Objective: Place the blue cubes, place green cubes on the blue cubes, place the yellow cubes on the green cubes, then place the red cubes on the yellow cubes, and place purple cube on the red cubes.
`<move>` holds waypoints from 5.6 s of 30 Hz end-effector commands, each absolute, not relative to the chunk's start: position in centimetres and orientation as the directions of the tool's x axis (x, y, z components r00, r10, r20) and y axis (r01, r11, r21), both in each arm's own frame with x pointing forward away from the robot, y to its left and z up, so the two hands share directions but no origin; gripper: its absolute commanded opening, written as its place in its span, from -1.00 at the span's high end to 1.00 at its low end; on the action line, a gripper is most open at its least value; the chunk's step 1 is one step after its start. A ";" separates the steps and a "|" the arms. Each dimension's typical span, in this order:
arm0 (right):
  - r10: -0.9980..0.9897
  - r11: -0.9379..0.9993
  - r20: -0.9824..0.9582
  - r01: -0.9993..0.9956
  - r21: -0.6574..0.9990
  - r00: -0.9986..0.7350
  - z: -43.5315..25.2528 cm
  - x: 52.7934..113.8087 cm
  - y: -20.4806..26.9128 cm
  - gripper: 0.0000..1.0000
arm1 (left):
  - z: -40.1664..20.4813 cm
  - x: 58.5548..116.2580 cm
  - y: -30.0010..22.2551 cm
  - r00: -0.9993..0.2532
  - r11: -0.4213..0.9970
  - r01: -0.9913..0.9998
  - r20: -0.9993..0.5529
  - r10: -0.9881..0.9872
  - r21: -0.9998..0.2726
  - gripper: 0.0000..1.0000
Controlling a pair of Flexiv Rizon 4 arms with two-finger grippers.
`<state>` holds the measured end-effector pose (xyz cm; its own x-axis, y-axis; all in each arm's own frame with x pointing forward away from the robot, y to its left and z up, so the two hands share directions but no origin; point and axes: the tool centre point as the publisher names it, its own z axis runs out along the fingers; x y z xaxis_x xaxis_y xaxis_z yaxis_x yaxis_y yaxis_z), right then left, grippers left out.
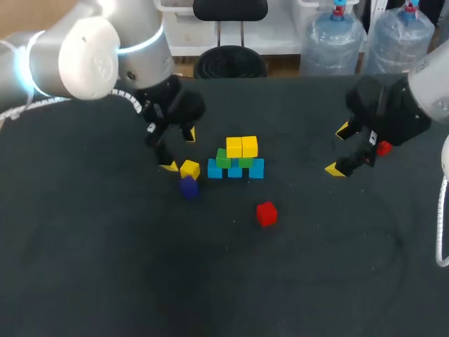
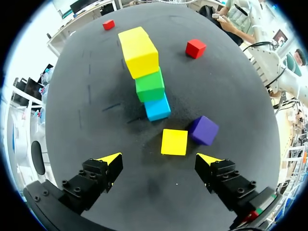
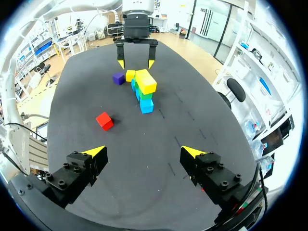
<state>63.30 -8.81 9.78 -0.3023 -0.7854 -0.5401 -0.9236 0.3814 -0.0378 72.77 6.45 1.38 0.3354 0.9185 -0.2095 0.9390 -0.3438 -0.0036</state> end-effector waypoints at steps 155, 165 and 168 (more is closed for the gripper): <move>-0.785 0.380 -0.541 -0.924 -0.036 -0.301 9.7 63.4 -8.8 -1.00 | 7.1 70.5 0.1 0.031 -0.033 0.999 -0.270 0.962 -0.004 1.00; -0.785 0.380 -0.541 -0.924 -0.036 -0.301 9.7 63.4 -8.8 -1.00 | 6.9 70.5 -0.2 0.037 -0.040 0.999 -0.267 0.963 -0.005 1.00; -0.785 0.380 -0.541 -0.924 -0.036 -0.301 9.7 63.4 -8.8 -1.00 | 6.9 70.6 -0.1 0.036 -0.039 0.999 -0.267 0.963 -0.006 1.00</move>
<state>63.31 -8.80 9.78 -0.3023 -0.7854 -0.5401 -0.9236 0.3815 -0.0378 70.31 -0.02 6.88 0.0367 0.9616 -0.2721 0.9993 -0.0384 -0.0009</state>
